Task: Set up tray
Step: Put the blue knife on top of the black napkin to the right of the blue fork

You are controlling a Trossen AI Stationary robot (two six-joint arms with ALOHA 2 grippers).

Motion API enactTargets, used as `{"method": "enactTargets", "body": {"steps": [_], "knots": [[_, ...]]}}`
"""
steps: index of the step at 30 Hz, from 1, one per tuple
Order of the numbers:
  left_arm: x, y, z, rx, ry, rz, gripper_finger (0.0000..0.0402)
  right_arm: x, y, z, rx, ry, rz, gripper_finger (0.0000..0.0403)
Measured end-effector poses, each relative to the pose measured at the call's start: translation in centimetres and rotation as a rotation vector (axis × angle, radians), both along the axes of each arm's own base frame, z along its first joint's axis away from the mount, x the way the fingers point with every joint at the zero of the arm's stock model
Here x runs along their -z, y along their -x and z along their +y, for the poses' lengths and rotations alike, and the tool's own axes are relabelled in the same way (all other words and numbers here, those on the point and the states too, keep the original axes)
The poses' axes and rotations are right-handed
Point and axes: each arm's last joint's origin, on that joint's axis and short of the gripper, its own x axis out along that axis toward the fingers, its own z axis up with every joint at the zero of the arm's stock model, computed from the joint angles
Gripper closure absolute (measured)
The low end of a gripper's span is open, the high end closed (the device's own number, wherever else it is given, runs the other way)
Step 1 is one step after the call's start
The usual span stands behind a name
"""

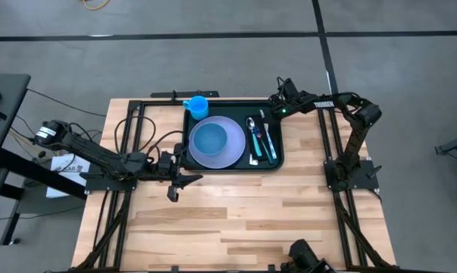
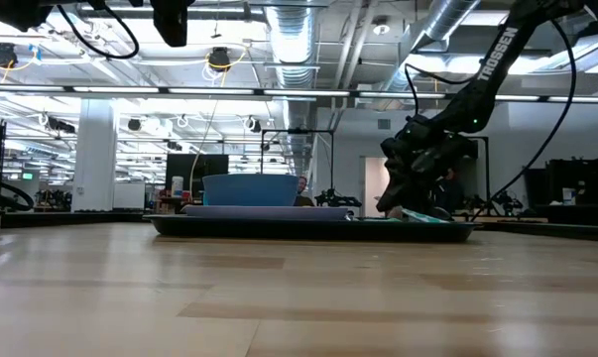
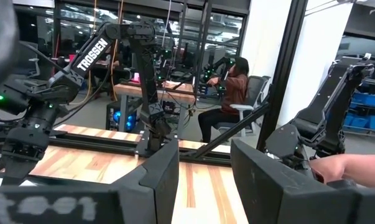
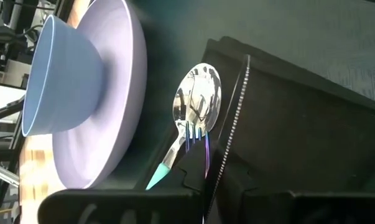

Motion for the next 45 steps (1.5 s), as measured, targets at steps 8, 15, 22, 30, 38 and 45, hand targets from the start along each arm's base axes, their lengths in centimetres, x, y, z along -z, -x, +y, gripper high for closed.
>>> {"method": "enactTargets", "body": {"steps": [8,15,22,30,38,45], "knots": [[0.03,0.00,0.00,0.001,-0.001,0.003,0.0269,0.05,-0.09,0.06,0.008,0.011,0.016,0.0355],[0.02,-0.01,-0.01,0.001,-0.001,0.003,0.0269,0.05,-0.44,0.38,-0.004,0.006,0.015,0.0309],[0.17,-0.04,-0.02,0.003,0.002,0.018,0.0269,0.05,-0.65,0.57,-0.002,-0.009,0.016,0.0275],[0.19,-0.04,-0.06,0.018,0.003,0.019,0.0269,0.04,-0.60,0.53,0.012,-0.024,0.018,0.0252],[0.18,-0.04,-0.06,0.019,0.004,0.019,0.0269,0.16,-0.50,0.58,0.029,-0.032,0.043,0.0250],[0.18,-0.04,-0.06,0.018,0.005,0.019,0.0269,0.23,-0.43,0.57,0.049,-0.029,0.066,0.0263]]}}
